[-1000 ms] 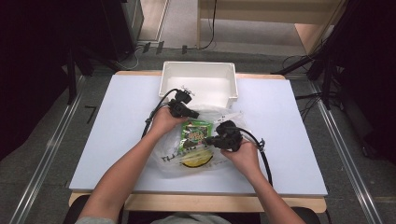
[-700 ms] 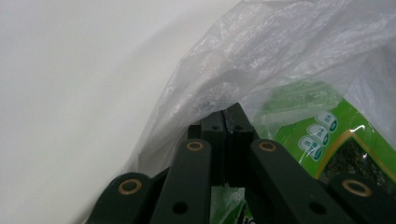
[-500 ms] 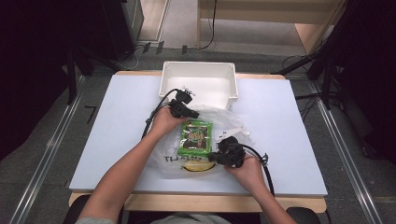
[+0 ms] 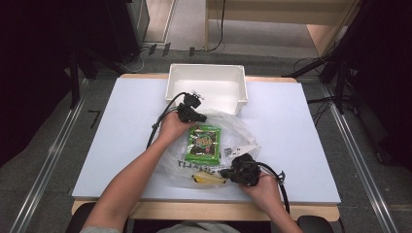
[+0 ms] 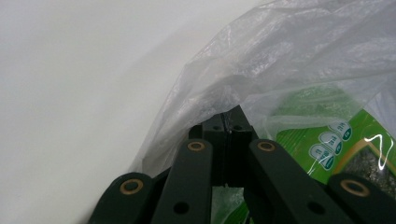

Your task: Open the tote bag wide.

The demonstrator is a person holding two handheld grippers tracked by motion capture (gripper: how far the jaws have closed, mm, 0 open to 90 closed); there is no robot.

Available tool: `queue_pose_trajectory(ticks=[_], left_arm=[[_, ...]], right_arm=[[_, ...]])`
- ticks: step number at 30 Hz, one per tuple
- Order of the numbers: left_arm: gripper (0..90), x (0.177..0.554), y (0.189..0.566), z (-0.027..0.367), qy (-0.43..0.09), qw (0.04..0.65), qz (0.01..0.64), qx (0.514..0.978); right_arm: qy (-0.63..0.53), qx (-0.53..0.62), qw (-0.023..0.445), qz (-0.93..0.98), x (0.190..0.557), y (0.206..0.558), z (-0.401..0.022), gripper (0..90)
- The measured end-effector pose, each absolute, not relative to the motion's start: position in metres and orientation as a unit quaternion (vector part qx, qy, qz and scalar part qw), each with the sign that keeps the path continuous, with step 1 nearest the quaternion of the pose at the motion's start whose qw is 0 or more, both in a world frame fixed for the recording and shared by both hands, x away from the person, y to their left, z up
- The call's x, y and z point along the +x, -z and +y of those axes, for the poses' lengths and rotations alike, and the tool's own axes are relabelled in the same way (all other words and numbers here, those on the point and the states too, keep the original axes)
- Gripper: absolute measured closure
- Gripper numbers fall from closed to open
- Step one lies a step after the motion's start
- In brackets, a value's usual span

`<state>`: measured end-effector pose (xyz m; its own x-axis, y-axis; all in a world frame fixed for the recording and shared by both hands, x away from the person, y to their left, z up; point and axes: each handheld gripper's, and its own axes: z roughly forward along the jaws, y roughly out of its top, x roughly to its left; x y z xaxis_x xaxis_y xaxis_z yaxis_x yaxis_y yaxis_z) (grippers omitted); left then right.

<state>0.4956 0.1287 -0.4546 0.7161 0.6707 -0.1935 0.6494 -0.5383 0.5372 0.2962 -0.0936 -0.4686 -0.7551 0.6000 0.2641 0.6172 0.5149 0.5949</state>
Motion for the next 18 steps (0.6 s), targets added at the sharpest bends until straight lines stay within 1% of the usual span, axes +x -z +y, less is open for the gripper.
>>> queue_pose_trajectory(ticks=[4, 8, 11, 18], left_arm=[[90.0, 0.495, 0.458, 0.133, -0.003, 0.320, 0.393, 0.862], [89.8, 0.495, 0.458, 0.133, 0.006, 0.322, 0.398, 0.859], [89.9, 0.493, 0.456, 0.127, -0.009, 0.311, 0.388, 0.867], [88.5, 0.492, 0.456, 0.127, 0.000, 0.314, 0.391, 0.865]], right_arm=[[0.347, -0.341, 0.014, -0.873, 0.287, 0.469, -0.092, 90.0], [0.348, -0.332, 0.018, -0.877, 0.282, 0.469, -0.088, 90.0], [0.351, -0.322, 0.048, -0.878, 0.280, 0.470, -0.082, 90.0], [0.349, -0.314, 0.026, -0.882, 0.284, 0.468, -0.074, 89.7]])
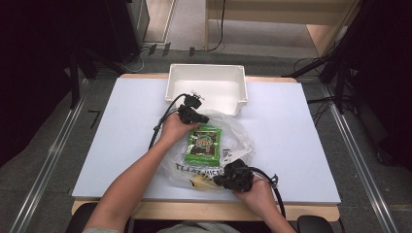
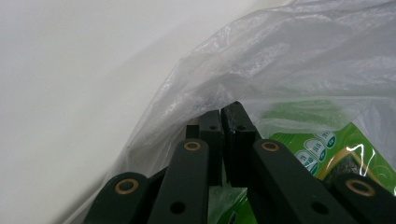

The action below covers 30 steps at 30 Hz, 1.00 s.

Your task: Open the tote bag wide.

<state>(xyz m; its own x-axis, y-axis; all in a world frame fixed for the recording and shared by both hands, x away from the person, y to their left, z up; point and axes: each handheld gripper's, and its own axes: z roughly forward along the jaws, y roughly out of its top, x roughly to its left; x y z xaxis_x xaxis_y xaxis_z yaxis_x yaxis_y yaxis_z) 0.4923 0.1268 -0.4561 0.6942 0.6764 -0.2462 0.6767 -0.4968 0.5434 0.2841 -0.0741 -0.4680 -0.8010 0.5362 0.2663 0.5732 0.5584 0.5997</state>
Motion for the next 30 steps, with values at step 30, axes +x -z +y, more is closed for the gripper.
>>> queue_pose_trajectory(ticks=[30], left_arm=[[56.1, 0.438, 0.393, 0.160, 0.023, 0.357, 0.356, 0.863]], right_arm=[[0.399, -0.355, -0.047, -0.844, 0.329, 0.412, -0.085, 77.5]])
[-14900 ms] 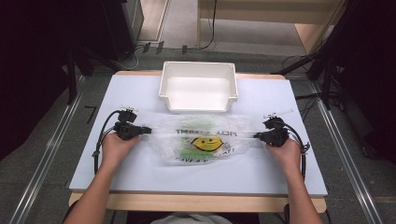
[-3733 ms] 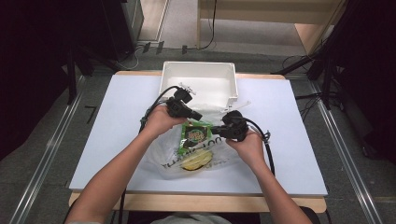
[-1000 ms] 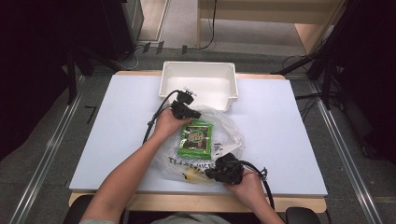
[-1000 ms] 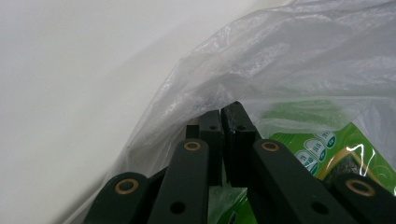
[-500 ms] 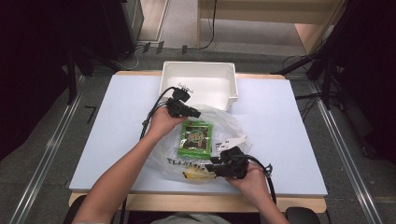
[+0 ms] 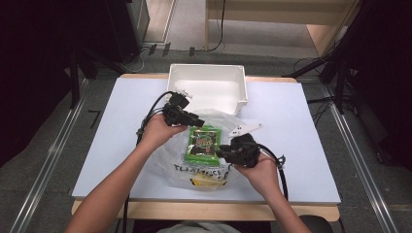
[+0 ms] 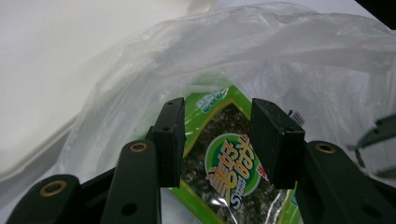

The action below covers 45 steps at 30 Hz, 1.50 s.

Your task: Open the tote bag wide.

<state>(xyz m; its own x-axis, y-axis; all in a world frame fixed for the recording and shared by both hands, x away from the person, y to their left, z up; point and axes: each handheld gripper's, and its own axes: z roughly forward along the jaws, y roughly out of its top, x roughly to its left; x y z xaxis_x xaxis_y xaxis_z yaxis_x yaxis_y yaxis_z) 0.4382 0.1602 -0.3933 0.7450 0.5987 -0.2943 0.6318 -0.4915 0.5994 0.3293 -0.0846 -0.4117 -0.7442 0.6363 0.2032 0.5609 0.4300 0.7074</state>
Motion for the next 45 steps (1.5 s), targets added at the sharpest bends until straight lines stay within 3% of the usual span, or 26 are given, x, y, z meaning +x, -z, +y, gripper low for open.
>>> queue_pose_trajectory(ticks=[6, 10, 16, 22, 26, 33, 45], left_arm=[[54.8, 0.429, 0.395, 0.172, 0.026, 0.361, 0.370, 0.856], [53.5, 0.423, 0.395, 0.178, 0.028, 0.369, 0.374, 0.850], [52.7, 0.410, 0.399, 0.185, 0.027, 0.376, 0.372, 0.848], [56.3, 0.402, 0.406, 0.189, 0.030, 0.371, 0.375, 0.849], [66.5, 0.395, 0.410, 0.188, 0.027, 0.368, 0.370, 0.853], [81.5, 0.388, 0.418, 0.191, 0.033, 0.364, 0.370, 0.854], [66.3, 0.384, 0.426, 0.200, 0.040, 0.361, 0.381, 0.850]], right_arm=[[-0.403, 0.370, 0.062, 0.835, 0.346, 0.403, -0.078, 89.2], [-0.394, 0.373, 0.086, 0.835, 0.359, 0.406, -0.073, 90.0], [-0.382, 0.399, 0.082, 0.829, 0.383, 0.421, -0.077, 90.0], [-0.357, 0.423, 0.073, 0.830, 0.394, 0.437, -0.085, 90.0], [-0.360, 0.425, 0.069, 0.827, 0.390, 0.441, -0.089, 90.0], [-0.376, 0.425, 0.057, 0.822, 0.381, 0.441, -0.093, 83.3], [-0.387, 0.400, 0.044, 0.830, 0.373, 0.434, -0.084, 64.9]])
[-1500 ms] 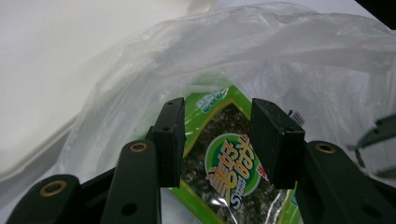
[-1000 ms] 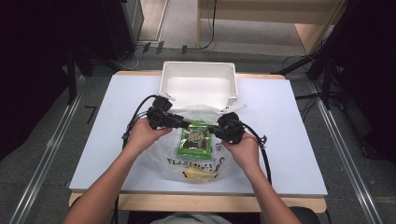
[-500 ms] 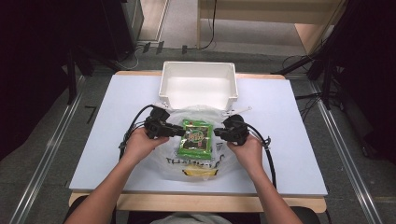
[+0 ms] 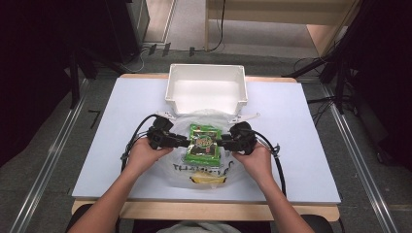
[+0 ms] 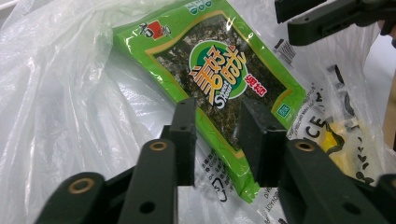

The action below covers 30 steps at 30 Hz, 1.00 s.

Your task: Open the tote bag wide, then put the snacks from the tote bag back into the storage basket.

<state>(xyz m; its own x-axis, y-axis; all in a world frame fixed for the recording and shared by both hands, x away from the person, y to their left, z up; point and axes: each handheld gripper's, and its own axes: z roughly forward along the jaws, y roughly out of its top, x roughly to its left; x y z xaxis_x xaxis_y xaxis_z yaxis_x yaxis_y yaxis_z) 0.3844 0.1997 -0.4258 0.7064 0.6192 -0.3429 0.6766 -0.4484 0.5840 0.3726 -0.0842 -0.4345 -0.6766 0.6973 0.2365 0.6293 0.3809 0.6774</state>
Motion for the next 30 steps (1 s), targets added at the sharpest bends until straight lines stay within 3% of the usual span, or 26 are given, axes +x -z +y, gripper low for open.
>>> queue_pose_trajectory(ticks=[12, 17, 27, 30], left_arm=[[49.4, 0.383, 0.426, 0.202, 0.042, 0.385, 0.365, 0.846], [49.6, 0.384, 0.429, 0.198, 0.050, 0.382, 0.365, 0.848], [80.4, 0.381, 0.439, 0.191, 0.064, 0.349, 0.369, 0.859], [83.4, 0.383, 0.441, 0.190, 0.071, 0.353, 0.372, 0.855]], right_arm=[[-0.387, 0.399, 0.045, 0.830, 0.373, 0.434, -0.085, 54.1], [-0.387, 0.399, 0.046, 0.830, 0.373, 0.433, -0.085, 53.4], [-0.392, 0.403, 0.045, 0.826, 0.374, 0.431, -0.088, 53.4], [-0.393, 0.401, 0.047, 0.826, 0.373, 0.431, -0.088, 53.4]])
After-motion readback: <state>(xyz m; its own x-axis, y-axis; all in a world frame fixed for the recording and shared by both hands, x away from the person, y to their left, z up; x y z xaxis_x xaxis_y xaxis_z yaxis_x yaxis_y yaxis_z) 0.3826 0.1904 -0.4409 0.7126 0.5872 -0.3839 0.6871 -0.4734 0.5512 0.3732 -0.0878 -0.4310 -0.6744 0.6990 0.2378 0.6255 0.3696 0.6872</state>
